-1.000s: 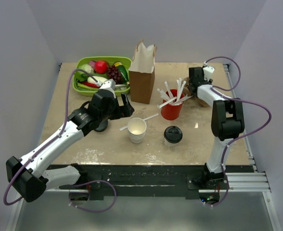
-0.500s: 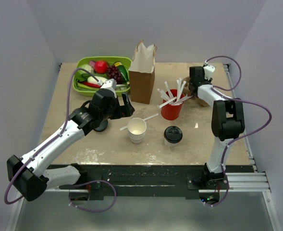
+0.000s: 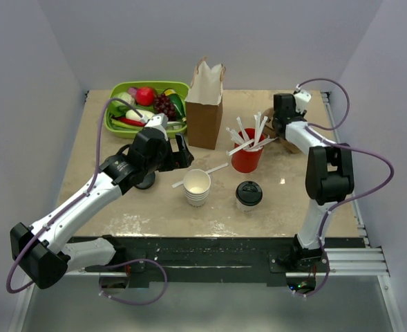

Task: Pack the takeout coffee

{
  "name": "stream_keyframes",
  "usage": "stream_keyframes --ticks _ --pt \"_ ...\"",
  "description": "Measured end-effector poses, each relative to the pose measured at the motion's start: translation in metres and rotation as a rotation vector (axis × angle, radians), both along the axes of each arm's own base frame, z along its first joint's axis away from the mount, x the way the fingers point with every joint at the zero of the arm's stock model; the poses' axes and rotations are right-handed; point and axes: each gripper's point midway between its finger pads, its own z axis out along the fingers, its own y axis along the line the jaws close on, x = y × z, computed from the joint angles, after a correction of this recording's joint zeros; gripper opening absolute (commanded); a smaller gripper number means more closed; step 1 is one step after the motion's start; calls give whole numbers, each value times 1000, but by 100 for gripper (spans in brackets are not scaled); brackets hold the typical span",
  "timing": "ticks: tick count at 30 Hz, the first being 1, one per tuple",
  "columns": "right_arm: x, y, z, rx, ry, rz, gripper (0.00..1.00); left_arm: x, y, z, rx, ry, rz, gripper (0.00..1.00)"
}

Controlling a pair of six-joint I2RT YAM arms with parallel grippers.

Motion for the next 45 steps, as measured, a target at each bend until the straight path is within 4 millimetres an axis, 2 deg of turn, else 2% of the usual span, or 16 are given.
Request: stream_keyframes --ticks 6,13,16,18,22,24,27,30,34,37,40,43,45 --pt "-2 -2 32 -4 -62 -7 45 0 0 -1 2 3 -1 97" --pt "-5 -3 36 -6 -66 -5 42 0 -1 -2 4 5 -3 98" --pt "-12 -4 47 -7 -69 -2 42 1 -1 -2 5 5 -4 98" --pt "-17 -4 63 -4 -99 0 42 1 -1 -1 4 3 -5 98" --pt "-32 -6 118 2 -202 5 43 2 -2 3 0 -8 -6 98" --pt "-43 -8 145 5 -250 6 43 3 -2 5 -1 -12 -7 98" --pt "-69 -11 170 13 -295 5 43 4 -2 8 6 -25 -16 98" --pt "-99 -14 173 22 -299 5 43 5 -2 11 6 -38 -18 98" --pt "-145 -19 160 30 -262 3 44 9 -2 26 5 -78 -20 99" --pt "-173 -20 157 38 -253 14 45 15 -1 47 -1 -130 -11 99" --pt "-196 -18 167 57 -291 47 45 24 0 77 -13 -194 5 100" --pt "-209 -12 179 77 -336 92 45 41 2 107 -18 -256 39 100" --pt "-217 -10 181 80 -347 119 44 61 5 125 -15 -295 66 100"
